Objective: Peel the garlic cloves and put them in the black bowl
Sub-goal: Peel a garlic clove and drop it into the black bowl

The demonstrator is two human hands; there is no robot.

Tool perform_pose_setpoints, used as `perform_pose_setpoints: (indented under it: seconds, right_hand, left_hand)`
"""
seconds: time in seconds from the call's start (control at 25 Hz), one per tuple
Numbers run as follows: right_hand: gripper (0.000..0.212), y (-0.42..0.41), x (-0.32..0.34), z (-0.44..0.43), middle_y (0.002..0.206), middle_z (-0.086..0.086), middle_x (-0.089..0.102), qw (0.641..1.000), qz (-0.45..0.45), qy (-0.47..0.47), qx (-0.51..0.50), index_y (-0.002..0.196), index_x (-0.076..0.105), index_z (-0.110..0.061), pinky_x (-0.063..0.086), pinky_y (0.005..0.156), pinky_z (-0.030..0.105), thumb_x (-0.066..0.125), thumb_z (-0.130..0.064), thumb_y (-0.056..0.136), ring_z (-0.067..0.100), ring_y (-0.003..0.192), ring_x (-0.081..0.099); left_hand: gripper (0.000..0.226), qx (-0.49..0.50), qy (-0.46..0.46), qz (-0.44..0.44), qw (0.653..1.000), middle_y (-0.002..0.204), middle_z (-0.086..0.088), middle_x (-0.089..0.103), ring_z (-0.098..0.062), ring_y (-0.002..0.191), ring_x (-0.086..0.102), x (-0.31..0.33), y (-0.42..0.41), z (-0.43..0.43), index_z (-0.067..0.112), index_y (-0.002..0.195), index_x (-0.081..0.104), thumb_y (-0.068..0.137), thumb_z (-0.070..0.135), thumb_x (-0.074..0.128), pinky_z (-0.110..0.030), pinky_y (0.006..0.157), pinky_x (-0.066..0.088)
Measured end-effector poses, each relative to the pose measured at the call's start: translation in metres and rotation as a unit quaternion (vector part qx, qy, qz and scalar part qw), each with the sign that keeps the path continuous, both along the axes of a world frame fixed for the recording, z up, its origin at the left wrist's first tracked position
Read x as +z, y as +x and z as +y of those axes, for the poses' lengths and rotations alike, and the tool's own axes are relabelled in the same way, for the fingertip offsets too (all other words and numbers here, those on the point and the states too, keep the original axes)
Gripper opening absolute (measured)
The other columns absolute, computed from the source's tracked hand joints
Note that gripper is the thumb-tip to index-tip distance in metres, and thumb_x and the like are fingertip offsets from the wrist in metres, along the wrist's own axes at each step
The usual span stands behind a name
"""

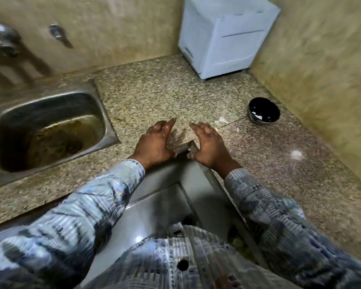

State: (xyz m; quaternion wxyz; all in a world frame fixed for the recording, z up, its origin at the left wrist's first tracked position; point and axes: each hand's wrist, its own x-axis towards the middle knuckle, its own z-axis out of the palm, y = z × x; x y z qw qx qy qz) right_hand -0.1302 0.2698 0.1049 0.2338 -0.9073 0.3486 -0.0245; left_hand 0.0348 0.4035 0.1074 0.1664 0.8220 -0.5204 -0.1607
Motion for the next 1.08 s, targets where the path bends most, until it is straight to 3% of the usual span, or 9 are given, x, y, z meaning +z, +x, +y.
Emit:
perform_pose_setpoints:
  seconds: [0.04,0.2,0.44,0.6,0.72,0.88,1.08]
  right_hand:
    - [0.101,-0.009,-0.003,-0.021,0.164,0.011,0.032,1.0,-0.003,-0.003,-0.015,0.159,0.033,-0.03,0.032,0.12,0.049,0.081,-0.04,0.071,0.032,0.152,0.028]
    - [0.092,-0.038,-0.009,-0.085,0.164,0.01,0.033,0.997,0.005,-0.003,-0.081,0.157,0.039,-0.023,0.034,0.12,0.042,0.085,-0.033,0.078,0.031,0.15,0.031]
    - [0.063,-0.064,-0.04,-0.161,0.143,0.02,0.058,0.978,-0.023,0.014,-0.206,0.142,0.057,-0.004,0.04,0.114,0.039,0.077,-0.026,0.087,0.037,0.133,0.051]
    - [0.032,-0.058,-0.068,-0.204,0.128,0.017,0.066,0.957,0.018,0.046,-0.285,0.123,0.072,-0.01,0.047,0.103,0.035,0.068,-0.025,0.094,0.034,0.12,0.062]
    - [0.029,-0.045,-0.089,-0.235,0.123,0.018,0.066,0.945,0.059,0.066,-0.316,0.119,0.073,-0.011,0.049,0.095,0.035,0.065,-0.027,0.095,0.037,0.115,0.063]
    - [0.029,-0.032,-0.112,-0.263,0.114,0.02,0.069,0.913,0.064,0.089,-0.394,0.109,0.071,-0.008,0.052,0.083,0.037,0.071,-0.03,0.09,0.039,0.108,0.065]
    - [0.016,-0.027,-0.13,-0.255,0.106,0.011,0.071,0.895,0.008,0.116,-0.43,0.1,0.075,-0.021,0.055,0.079,0.035,0.064,-0.022,0.089,0.033,0.095,0.069]
  left_hand:
    - [0.109,-0.009,-0.002,0.009,1.0,0.158,-0.012,0.036,-0.039,0.136,0.045,-0.001,-0.009,-0.024,0.033,0.159,0.015,0.063,0.069,0.052,-0.051,0.106,0.048]
    - [0.109,-0.044,0.0,0.028,0.999,0.155,-0.011,0.039,-0.038,0.135,0.046,-0.015,-0.029,-0.097,0.032,0.16,0.018,0.07,0.048,0.077,-0.049,0.104,0.049]
    - [0.107,-0.096,0.024,0.046,0.994,0.147,-0.012,0.048,-0.034,0.128,0.052,-0.033,-0.027,-0.18,0.028,0.16,0.024,0.071,0.037,0.084,-0.037,0.103,0.048]
    - [0.092,-0.144,0.071,0.06,0.985,0.154,-0.015,0.044,-0.033,0.135,0.049,-0.052,-0.013,-0.224,0.025,0.161,0.026,0.084,0.032,0.077,-0.035,0.108,0.041]
    - [0.076,-0.176,0.1,0.06,0.978,0.152,-0.014,0.048,-0.031,0.138,0.047,-0.071,-0.001,-0.258,0.019,0.156,0.04,0.089,0.032,0.071,-0.034,0.113,0.038]
    - [0.042,-0.172,0.085,0.079,0.978,0.128,-0.01,0.067,-0.028,0.119,0.063,-0.102,-0.001,-0.296,0.019,0.13,0.067,0.089,0.03,0.068,-0.04,0.102,0.05]
    - [0.035,-0.243,0.106,0.016,0.964,0.118,-0.007,0.069,-0.029,0.107,0.066,-0.129,-0.006,-0.329,0.023,0.115,0.075,0.082,0.017,0.065,-0.04,0.096,0.053]
